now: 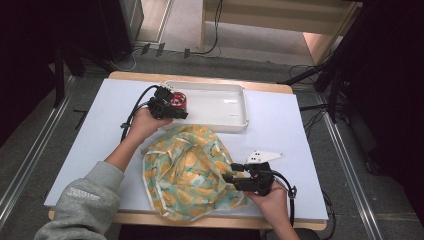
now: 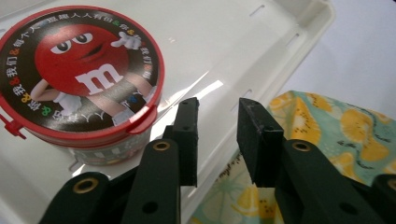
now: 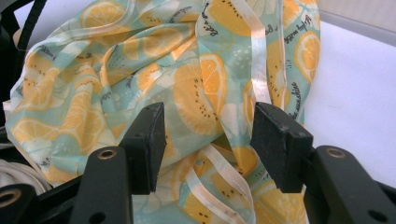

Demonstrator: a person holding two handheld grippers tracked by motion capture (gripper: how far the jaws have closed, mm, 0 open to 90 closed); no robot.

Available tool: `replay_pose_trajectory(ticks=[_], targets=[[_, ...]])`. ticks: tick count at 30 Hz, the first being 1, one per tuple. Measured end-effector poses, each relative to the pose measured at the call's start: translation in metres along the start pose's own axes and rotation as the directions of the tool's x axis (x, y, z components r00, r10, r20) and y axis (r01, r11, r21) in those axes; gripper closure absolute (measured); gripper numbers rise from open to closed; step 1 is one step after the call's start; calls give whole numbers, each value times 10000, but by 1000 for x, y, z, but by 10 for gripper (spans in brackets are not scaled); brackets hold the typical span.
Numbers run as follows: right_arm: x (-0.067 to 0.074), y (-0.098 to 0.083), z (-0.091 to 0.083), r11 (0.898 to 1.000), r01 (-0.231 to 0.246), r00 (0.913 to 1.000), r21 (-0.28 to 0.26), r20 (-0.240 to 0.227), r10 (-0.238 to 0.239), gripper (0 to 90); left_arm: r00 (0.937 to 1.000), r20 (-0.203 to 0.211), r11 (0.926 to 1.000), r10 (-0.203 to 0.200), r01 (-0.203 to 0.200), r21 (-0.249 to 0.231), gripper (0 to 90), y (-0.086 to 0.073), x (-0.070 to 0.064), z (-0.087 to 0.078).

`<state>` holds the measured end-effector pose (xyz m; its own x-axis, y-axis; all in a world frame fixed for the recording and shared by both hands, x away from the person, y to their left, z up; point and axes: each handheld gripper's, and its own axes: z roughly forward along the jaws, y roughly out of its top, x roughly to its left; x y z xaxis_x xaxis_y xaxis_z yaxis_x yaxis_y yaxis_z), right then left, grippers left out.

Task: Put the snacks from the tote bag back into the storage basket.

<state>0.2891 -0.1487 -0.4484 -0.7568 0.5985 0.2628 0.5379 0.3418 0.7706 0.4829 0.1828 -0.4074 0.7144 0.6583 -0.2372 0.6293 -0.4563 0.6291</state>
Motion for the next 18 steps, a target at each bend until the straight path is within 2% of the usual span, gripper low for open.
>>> replay_pose_trajectory(ticks=[6, 12, 18], targets=[[0, 0, 0, 10000, -3, 10000, 30, -20, 4, 457, 9996, 261, 10000, 70, -70, 3, 592, -5, -8, -9], [0, 0, 1, 10000, 31, 10000, 49, -39, -31, 455, 9984, 557, 10000, -26, 28, -35, 512, -14, -17, -16], [0, 0, 1, 10000, 14, 10000, 47, -44, -14, 453, 9969, 781, 9997, -11, 29, -228, 474, -25, -27, -27]])
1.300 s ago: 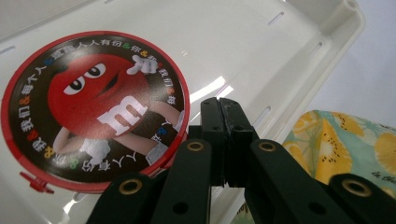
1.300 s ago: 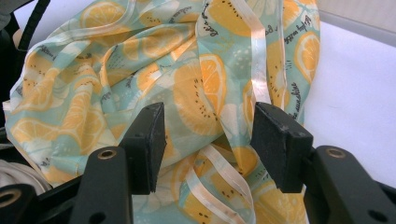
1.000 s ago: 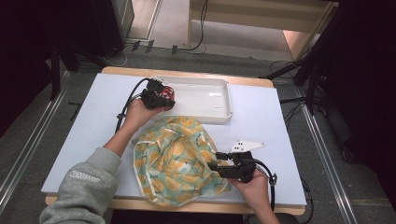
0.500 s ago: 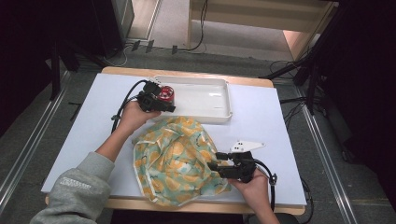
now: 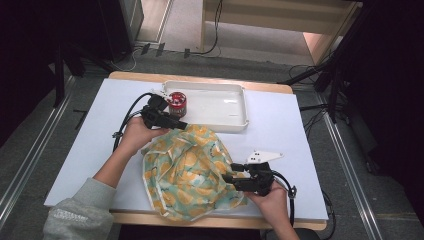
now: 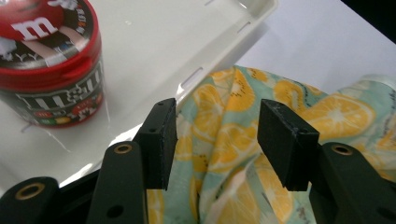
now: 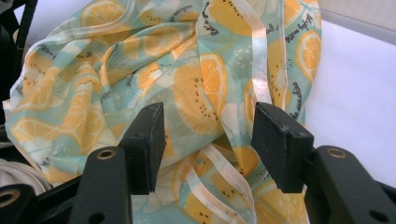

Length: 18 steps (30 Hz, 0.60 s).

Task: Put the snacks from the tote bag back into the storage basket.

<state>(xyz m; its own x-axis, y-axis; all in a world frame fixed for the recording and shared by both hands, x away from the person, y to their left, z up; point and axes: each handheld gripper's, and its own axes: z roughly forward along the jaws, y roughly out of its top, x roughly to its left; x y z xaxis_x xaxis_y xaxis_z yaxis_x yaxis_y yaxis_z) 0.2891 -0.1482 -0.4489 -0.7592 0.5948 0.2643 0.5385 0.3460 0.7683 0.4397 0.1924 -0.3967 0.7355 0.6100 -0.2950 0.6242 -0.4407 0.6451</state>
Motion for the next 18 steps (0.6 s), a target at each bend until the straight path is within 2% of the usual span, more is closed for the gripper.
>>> replay_pose_trajectory(ticks=[3, 6, 18], targets=[[0, 0, 0, 10000, 24, 10000, 18, 12, -24, 451, 9997, -148, 9998, 212, -213, -37, 466, -7, -6, -6], [0, 0, 1, 10000, 11, 10000, 24, 27, -11, 450, 9999, 33, 9998, 96, -95, -182, 456, -13, -11, -11], [0, 0, 0, 10000, 21, 10000, 37, -9, -21, 448, 9992, 205, 9994, 355, -355, 42, 410, -40, -29, -22]])
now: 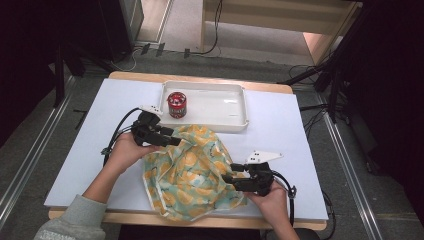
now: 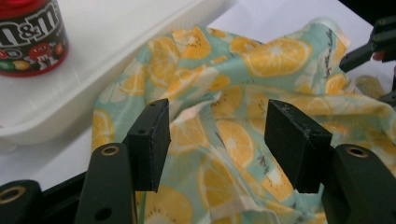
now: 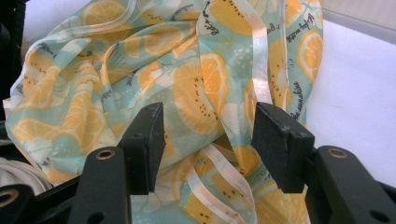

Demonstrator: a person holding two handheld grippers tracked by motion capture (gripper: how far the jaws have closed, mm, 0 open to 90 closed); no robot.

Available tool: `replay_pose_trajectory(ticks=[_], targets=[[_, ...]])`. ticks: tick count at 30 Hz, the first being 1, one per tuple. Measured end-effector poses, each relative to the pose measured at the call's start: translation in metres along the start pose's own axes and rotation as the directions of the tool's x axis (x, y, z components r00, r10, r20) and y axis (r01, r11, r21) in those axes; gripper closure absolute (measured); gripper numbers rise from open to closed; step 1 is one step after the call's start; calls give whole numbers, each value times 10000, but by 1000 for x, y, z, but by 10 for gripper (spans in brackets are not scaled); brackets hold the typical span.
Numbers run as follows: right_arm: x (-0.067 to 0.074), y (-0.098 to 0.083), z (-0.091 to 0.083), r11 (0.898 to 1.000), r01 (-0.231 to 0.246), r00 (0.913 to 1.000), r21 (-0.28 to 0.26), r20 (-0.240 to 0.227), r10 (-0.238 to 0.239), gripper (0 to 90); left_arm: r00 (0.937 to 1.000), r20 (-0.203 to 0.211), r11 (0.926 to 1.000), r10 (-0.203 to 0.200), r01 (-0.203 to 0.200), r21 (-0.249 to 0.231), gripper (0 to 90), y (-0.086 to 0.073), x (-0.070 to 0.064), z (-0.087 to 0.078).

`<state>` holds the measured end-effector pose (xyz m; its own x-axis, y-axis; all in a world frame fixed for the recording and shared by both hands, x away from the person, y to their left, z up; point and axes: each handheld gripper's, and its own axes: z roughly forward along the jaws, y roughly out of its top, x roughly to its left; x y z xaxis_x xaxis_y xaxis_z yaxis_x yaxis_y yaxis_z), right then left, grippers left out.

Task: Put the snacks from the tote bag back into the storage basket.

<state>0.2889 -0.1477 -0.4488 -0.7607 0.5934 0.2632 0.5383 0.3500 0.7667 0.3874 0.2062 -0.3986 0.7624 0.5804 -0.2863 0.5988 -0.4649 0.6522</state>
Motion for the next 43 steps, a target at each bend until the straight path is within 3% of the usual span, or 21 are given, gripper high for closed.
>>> replay_pose_trajectory(ticks=[4, 17, 23, 43], targets=[[0, 0, 0, 10000, -10, 10000, 23, -18, 10, 446, 9998, 94, 9998, 176, -177, 88, 390, -5, -5, -3], [0, 0, 1, 10000, 20, 10000, 85, -24, -20, 433, 9996, 238, 9998, 160, -157, -149, 344, -24, -9, -18], [0, 0, 1, 10000, 13, 10000, 95, -9, -13, 429, 9994, 338, 9993, 82, -69, -376, 343, -32, -7, -24], [0, 0, 0, 10000, 25, 10000, 48, 11, -25, 424, 9992, 334, 9993, -200, 210, -299, 333, -41, 3, -28]])
